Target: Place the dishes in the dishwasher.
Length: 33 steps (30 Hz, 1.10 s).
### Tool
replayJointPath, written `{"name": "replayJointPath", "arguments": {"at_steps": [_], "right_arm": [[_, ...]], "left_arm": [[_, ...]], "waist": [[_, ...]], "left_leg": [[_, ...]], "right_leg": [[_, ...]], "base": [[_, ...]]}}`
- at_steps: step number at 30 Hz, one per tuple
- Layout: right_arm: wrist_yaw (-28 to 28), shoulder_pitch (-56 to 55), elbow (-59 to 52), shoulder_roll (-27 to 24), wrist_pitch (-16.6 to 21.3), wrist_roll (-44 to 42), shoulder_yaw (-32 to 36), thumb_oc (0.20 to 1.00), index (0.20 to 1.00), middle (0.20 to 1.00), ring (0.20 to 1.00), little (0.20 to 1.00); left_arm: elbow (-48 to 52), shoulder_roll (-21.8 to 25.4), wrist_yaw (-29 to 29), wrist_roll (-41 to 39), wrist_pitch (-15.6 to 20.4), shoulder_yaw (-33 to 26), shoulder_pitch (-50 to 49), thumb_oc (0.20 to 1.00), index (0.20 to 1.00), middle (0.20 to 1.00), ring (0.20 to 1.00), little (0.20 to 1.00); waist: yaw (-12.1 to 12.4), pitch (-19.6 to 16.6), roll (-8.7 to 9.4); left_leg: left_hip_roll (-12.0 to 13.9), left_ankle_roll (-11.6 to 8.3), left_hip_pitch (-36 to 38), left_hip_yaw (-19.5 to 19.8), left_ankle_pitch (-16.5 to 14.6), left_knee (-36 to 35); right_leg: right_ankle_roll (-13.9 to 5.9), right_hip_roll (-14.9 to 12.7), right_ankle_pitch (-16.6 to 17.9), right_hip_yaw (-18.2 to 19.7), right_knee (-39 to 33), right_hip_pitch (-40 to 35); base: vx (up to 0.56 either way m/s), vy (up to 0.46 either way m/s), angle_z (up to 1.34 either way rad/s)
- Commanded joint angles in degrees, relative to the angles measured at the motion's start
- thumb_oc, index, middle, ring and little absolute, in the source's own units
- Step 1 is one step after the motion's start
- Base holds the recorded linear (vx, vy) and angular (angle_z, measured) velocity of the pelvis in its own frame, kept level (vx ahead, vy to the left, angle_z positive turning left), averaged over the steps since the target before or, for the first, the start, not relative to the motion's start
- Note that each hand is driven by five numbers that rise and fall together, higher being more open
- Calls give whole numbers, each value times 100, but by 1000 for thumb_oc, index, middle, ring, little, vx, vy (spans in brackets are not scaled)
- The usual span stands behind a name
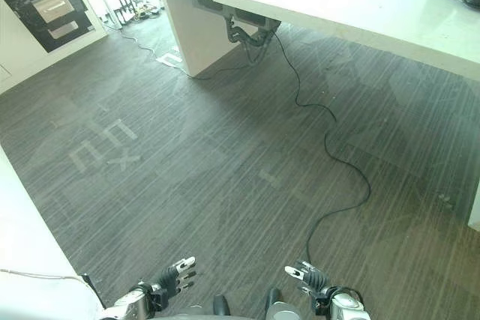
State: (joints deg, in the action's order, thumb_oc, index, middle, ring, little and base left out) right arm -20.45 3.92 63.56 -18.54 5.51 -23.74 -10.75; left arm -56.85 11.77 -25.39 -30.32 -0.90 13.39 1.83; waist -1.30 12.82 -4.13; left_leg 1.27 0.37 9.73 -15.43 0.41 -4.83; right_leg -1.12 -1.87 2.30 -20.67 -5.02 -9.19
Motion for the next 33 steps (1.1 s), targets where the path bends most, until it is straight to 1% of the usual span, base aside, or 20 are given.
{"name": "replayJointPath", "arguments": {"at_steps": [1, 3, 5, 9, 11, 17, 18, 20, 21, 22, 23, 24, 25, 27, 28, 29, 30, 31, 32, 33], "right_arm": [[1, 310, -91, -16, 280, -356, -170, 1000, 1000, 1000, 1000, 1000], [92, 301, -217, -14, 304, -456, -202, 1000, 1000, 1000, 1000, 1000], [251, 269, -342, 0, 404, -344, -226, 1000, 1000, 1000, 1000, 1000], [385, 178, -599, -9, 345, -389, -284, 1000, 1000, 1000, 1000, 1000], [232, 143, -562, -18, 300, -339, -299, 1000, 1000, 1000, 1000, 1000], [87, 86, -472, -110, 347, -382, -243, 1000, 1000, 1000, 1000, 1000], [33, 79, -493, -147, 347, -415, -242, 1000, 1000, 1000, 1000, 1000], [17, 91, -555, -201, 256, -616, -214, 1000, 1000, 1000, 1000, 1000], [53, 131, -615, -253, 235, -426, -206, 1000, 1000, 1000, 1000, 1000], [40, 143, -665, -290, 240, -323, -211, 1000, 1000, 1000, 1000, 1000], [35, 141, -700, -314, 229, -315, -215, 1000, 1000, 1000, 1000, 1000], [20, 140, -725, -343, 214, -319, -220, 1000, 1000, 1000, 1000, 1000], [-13, 149, -732, -371, 212, -353, -225, 1000, 1000, 1000, 1000, 1000], [-55, 166, -734, -395, 204, -332, -228, 1000, 1000, 1000, 1000, 1000], [-67, 166, -746, -403, 187, -310, -234, 1000, 1000, 1000, 1000, 1000], [-39, 151, -782, -409, 153, -305, -253, 1000, 1000, 1000, 1000, 1000], [-26, 146, -786, -405, 151, -309, -258, 1000, 1000, 1000, 1000, 1000], [19, 129, -769, -383, 178, -320, -283, 1000, 1000, 1000, 1000, 1000], [48, 130, -740, -364, 212, -311, -300, 1000, 1000, 1000, 1000, 1000], [90, 147, -653, -306, 288, -269, -351, 1000, 1000, 1000, 1000, 1000]], "left_arm": [[-142, 65, -146, 187, 100, 149, 254, 1000, 1000, 1000, 1000, 1000], [-178, 57, -96, 67, 71, 106, 209, 1000, 1000, 1000, 1000, 1000], [-218, 22, 42, -1, 70, 27, 135, 1000, 1000, 1000, 1000, 1000], [-289, -49, 397, -11, 113, -128, 24, 1000, 1000, 1000, 1000, 1000], [-371, -76, 405, -71, 231, -192, -21, 1000, 1000, 1000, 1000, 1000], [-390, -70, 391, -201, 299, -306, -87, 1000, 1000, 1000, 1000, 1000], [-363, -78, 395, -314, 330, -348, -82, 1000, 1000, 1000, 1000, 1000], [-298, -94, 434, -402, 392, -401, -74, 1000, 1000, 1000, 1000, 1000], [-242, -107, 444, -463, 499, -444, -65, 1000, 1000, 1000, 1000, 1000], [-179, -99, 442, -490, 527, -478, -57, 1000, 1000, 1000, 1000, 1000], [-134, -76, 408, -481, 535, -497, -59, 1000, 1000, 1000, 1000, 1000], [-69, -45, 351, -415, 535, -516, -76, 1000, 1000, 1000, 1000, 1000], [17, -25, 286, -315, 553, -530, -119, 1000, 1000, 1000, 1000, 1000], [60, -27, 127, -363, 621, -540, -219, 1000, 1000, 1000, 1000, 1000], [74, -32, -17, -407, 564, -557, -256, 1000, 1000, 1000, 1000, 1000], [58, -50, -195, -339, 441, -533, -275, 1000, 1000, 1000, 1000, 1000], [37, -62, -217, -297, 444, -512, -273, 1000, 1000, 1000, 1000, 1000], [-87, -101, -313, -211, 466, -446, -254, 1000, 1000, 1000, 1000, 1000], [-154, -121, -349, -253, 473, -429, -242, 1000, 1000, 1000, 1000, 1000], [-291, -152, -341, -429, 460, -467, -236, 1000, 1000, 1000, 1000, 1000]], "waist": [[23, -150, 114], [39, -167, 88], [47, -175, 76], [41, -126, 102], [42, -108, 127], [54, -66, 174], [53, -47, 185], [65, -2, 246], [83, 58, 308], [107, 125, 342], [134, 180, 361], [175, 250, 367], [238, 334, 331], [333, 398, 254], [385, 414, 211], [451, 427, 146], [464, 427, 137], [475, 413, 97], [469, 401, 91], [459, 316, 116]], "left_leg": [[209, -400, -5, -88, -220, 82], [210, -409, 9, -114, -229, 64], [210, -411, 23, -142, -249, 58], [236, -413, -3, -161, -262, 109], [265, -425, 1, -163, -271, 138], [363, -504, -76, -112, -286, 349], [387, -529, -127, -92, -309, 473], [398, -509, -333, -54, -530, 1053], [373, -439, -586, -36, -724, 1710], [422, -447, -899, -46, -685, 2365], [488, -477, -1151, -59, -604, 2818], [555, -519, -1430, -50, -482, 3191], [583, -583, -1694, -18, -249, 3242], [557, -674, -1853, 39, 161, 2709], [569, -726, -1928, 97, 416, 2324], [662, -815, -2060, 153, 777, 1681], [699, -836, -2084, 136, 853, 1521], [836, -879, -2141, -81, 1006, 1162], [878, -872, -2148, -225, 999, 1112], [908, -767, -2051, -585, 822, 980]], "right_leg": [[-408, -315, -593, 133, 182, -70], [-413, -333, -614, 67, 176, -91], [-420, -346, -628, 19, 171, -102], [-367, -317, -688, 10, 223, -82], [-327, -281, -734, 3, 249, -92], [-219, -187, -838, -11, 354, -73], [-181, -162, -854, 9, 368, -60], [-123, -194, -850, 55, 419, -3], [-66, -247, -845, 111, 477, 44], [3, -260, -848, 126, 509, 56], [47, -257, -856, 111, 524, 48], [80, -239, -879, 98, 547, 26], [90, -191, -936, 115, 589, -21], [67, -139, -1011, 155, 642, -102], [64, -119, -1052, 166, 657, -155], [56, -102, -1111, 156, 652, -259], [58, -106, -1130, 142, 647, -291], [60, -126, -1185, 19, 642, -382], [57, -150, -1215, -50, 652, -420], [11, -211, -1292, -127, 686, -505]], "base": [[32, -3, 9], [43, 0, 7], [16, 0, 1], [-14, -39, 0], [5, -95, 1], [14, -107, 1], [13, -136, 4], [14, -159, 9], [11, -186, 10], [13, -201, 12], [19, -186, 5], [82, -135, 2], [170, -46, 0], [228, 65, -1], [309, 185, -10], [298, 198, -20], [350, 255, -9], [266, 216, -12], [390, 363, -4], [322, 325, -2]]}}
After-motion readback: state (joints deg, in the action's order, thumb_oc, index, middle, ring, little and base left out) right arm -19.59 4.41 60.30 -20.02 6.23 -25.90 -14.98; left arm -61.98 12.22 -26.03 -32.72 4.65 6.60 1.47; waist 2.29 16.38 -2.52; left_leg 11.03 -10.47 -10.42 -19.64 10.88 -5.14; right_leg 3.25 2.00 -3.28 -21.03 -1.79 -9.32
